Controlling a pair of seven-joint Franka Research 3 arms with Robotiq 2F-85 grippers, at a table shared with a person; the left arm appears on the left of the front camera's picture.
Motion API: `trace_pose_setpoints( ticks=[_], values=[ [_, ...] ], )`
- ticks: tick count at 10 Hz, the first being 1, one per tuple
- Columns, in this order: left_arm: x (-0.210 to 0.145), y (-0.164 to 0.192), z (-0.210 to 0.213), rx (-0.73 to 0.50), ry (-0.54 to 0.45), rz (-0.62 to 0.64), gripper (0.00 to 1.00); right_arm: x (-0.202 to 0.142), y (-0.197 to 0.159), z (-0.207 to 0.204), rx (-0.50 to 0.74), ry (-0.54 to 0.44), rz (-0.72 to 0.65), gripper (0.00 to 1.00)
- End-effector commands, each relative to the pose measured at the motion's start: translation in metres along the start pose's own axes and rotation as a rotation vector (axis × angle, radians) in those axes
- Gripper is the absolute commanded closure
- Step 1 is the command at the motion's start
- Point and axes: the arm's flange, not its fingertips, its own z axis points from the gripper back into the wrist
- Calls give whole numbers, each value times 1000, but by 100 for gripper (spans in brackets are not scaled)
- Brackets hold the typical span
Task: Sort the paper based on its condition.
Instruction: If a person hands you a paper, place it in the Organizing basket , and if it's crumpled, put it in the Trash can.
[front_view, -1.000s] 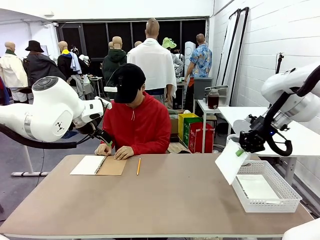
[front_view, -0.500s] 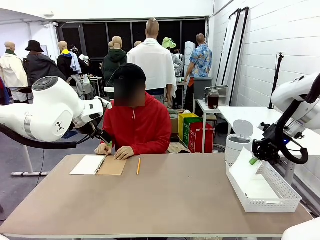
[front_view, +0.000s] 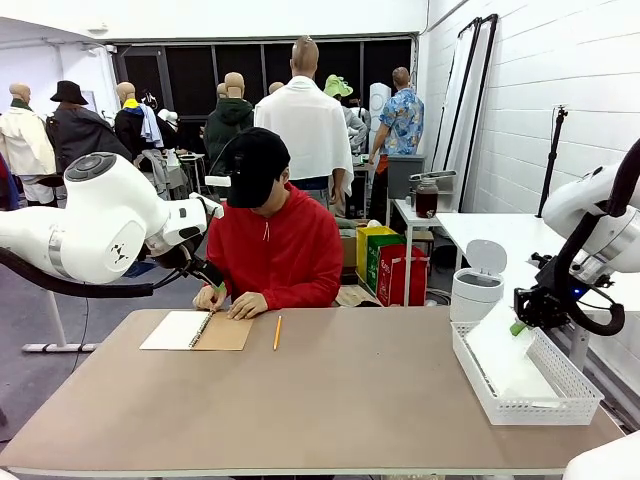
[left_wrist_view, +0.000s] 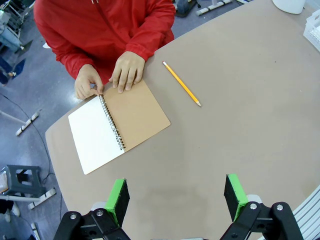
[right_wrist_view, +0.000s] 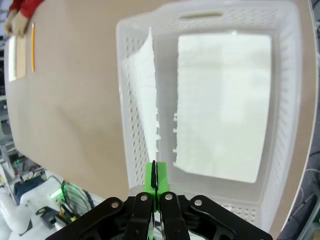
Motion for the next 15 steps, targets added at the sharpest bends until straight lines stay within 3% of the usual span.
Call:
trace_pose_setpoints(
  ticks=[1, 6, 8, 15],
  values=[
    [-1, 0, -1, -1, 3, -3, 0, 2, -2, -6, -6, -47, -27, 100],
    [-1, 0, -1, -1, 3, -3, 0, -2, 7, -18, -4, -23, -28, 100],
    [-1, 0, -1, -1, 3, -3, 0, 1, 4, -29, -5, 37, -12, 100],
    [-1, 0, -1, -1, 3, -3, 0, 6, 16, -49, -207, 165, -119, 100]
  ],
)
